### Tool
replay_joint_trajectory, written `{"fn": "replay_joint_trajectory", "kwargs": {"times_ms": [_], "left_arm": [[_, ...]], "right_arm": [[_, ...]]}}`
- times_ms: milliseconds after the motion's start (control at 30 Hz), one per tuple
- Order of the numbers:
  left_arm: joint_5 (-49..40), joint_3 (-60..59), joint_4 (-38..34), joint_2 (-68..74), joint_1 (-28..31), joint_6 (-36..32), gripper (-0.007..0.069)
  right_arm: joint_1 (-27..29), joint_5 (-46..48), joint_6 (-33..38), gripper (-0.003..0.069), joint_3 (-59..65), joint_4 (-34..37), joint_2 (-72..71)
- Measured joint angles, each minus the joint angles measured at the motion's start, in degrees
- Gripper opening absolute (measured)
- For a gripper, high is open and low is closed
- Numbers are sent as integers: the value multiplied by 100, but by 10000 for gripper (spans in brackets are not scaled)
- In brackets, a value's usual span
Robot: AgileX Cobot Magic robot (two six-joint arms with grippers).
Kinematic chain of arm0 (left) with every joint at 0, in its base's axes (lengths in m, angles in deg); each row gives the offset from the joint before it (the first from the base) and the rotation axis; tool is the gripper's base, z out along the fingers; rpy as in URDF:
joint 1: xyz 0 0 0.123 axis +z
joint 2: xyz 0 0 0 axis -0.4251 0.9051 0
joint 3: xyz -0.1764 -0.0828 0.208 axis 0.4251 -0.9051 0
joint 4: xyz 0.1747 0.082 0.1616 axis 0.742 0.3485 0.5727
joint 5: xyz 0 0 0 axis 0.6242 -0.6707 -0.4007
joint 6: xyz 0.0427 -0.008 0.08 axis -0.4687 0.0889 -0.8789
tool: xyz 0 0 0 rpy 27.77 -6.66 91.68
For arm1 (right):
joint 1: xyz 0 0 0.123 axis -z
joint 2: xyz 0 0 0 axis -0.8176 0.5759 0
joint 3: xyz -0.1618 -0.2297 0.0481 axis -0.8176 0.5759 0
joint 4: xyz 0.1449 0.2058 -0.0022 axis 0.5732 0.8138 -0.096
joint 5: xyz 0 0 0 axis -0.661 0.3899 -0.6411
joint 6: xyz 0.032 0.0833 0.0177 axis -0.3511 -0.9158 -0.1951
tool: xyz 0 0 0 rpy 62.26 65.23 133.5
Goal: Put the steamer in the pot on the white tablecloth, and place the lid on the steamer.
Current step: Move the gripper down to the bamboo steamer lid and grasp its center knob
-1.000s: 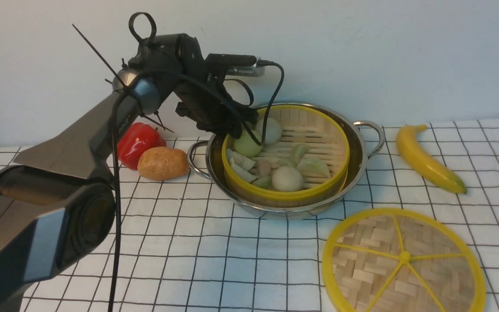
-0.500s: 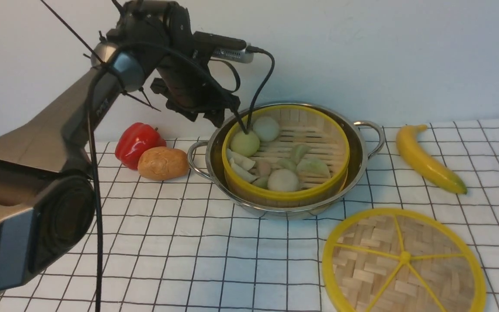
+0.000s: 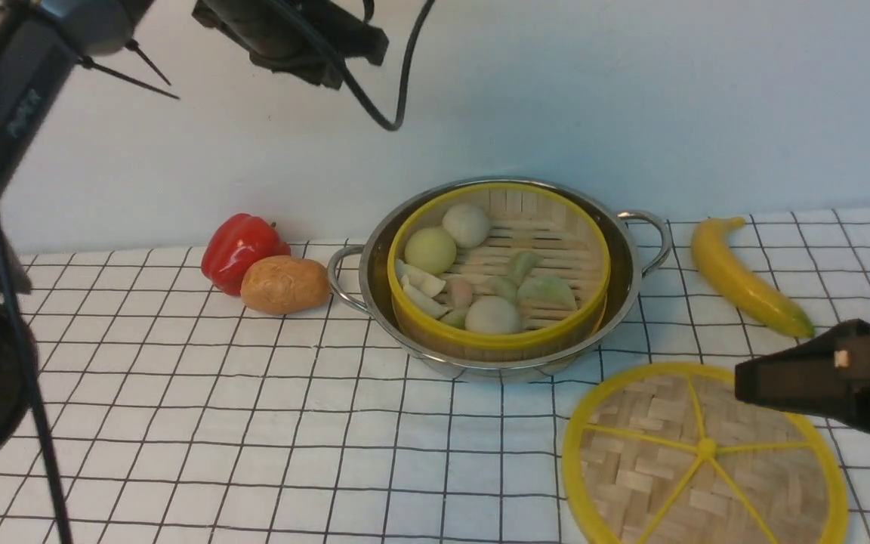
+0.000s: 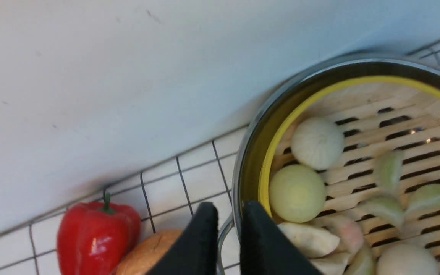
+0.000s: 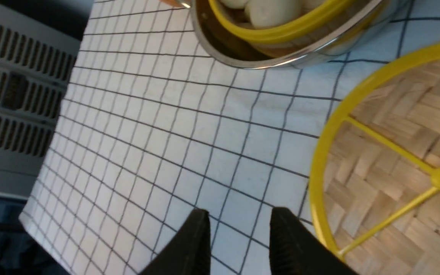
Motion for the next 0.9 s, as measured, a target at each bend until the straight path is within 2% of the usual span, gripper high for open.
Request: {"fn": "replay_joint_trajectory", "kwargs": {"times_ms": [167, 433, 500, 633, 733, 900], "left_arm": [[0, 0, 0, -915, 0, -242, -22], [0, -254, 72, -2272, 0, -328, -23], [0, -764, 174, -2818, 0, -348, -23], [0, -1657, 320, -3556, 0, -482, -23], [-5, -2941, 377, -4475, 0, -539, -23], [314, -4367, 381, -5622, 0, -587, -23]], "right_arm": [[0, 356, 622, 240, -42, 725, 199], [0, 527, 1362, 240, -286, 1782, 215], [0, 556, 1665, 240, -297, 2260, 215], [-4, 569, 1968, 240, -297, 2628, 215], [-86, 561, 2166, 240, -297, 2983, 215], [-1052, 262, 2550, 240, -297, 3337, 221]]}}
